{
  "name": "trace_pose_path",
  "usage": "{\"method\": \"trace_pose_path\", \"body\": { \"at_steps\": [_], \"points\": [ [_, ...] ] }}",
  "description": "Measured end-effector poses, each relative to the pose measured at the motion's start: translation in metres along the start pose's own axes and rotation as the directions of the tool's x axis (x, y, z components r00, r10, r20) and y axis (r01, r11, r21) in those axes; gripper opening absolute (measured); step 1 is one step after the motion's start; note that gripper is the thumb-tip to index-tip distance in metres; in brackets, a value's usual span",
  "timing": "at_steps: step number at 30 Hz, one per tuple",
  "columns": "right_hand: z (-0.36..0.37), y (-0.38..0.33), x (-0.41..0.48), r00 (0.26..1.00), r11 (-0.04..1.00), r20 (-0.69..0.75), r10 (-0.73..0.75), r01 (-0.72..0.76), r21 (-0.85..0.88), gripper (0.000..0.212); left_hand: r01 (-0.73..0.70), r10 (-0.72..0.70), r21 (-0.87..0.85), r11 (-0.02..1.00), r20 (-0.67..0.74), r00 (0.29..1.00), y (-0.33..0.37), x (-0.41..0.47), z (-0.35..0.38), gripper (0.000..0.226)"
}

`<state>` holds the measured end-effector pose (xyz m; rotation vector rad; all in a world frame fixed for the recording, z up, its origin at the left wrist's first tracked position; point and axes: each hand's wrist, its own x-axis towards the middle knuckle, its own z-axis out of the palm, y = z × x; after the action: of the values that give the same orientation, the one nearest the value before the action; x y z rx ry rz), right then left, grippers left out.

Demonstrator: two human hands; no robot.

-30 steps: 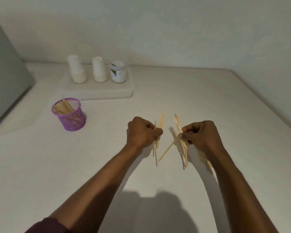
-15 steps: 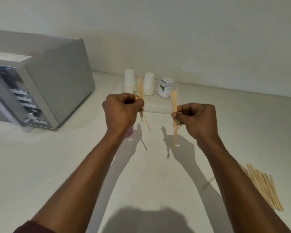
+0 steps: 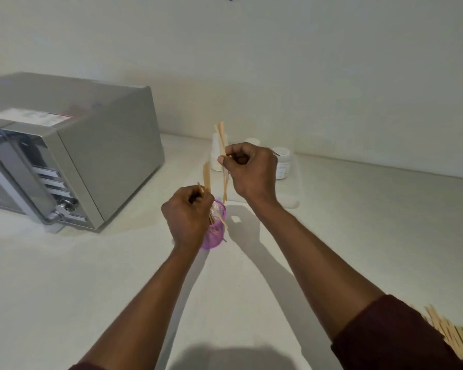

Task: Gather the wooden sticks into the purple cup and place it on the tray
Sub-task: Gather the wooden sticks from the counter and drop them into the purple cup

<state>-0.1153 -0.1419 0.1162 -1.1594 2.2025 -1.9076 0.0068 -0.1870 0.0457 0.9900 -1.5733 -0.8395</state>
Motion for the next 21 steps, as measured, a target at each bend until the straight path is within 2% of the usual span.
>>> {"method": "trace_pose_path", "body": {
  "at_steps": [3, 6, 14, 21],
  "points": [
    [0.009, 0.01, 0.0, 1.0, 1.0, 0.014, 0.015, -0.015, 0.003, 0.015, 0.049, -0.049, 0.011, 0.999, -0.043, 0.998, -0.003, 0.004, 0.004, 0.007],
    [0.012, 0.016, 0.0, 1.0, 1.0, 0.01, 0.022, -0.022, 0.018, 0.018, 0.098, -0.102, -0.053, 0.994, -0.083, 0.991, 0.003, 0.017, 0.001, 0.008],
    [0.015, 0.013, 0.004, 0.996, 0.997, -0.062, -0.059, 0.062, 0.05, 0.016, -0.032, 0.03, -0.017, 0.999, -0.067, 0.997, -0.002, 0.023, 0.001, 0.007],
    [0.023, 0.025, -0.01, 0.998, 0.997, -0.04, -0.042, 0.045, 0.069, 0.016, 0.01, -0.007, 0.034, 0.999, -0.089, 0.996, -0.021, -0.006, 0.006, 0.009]
  ]
}}
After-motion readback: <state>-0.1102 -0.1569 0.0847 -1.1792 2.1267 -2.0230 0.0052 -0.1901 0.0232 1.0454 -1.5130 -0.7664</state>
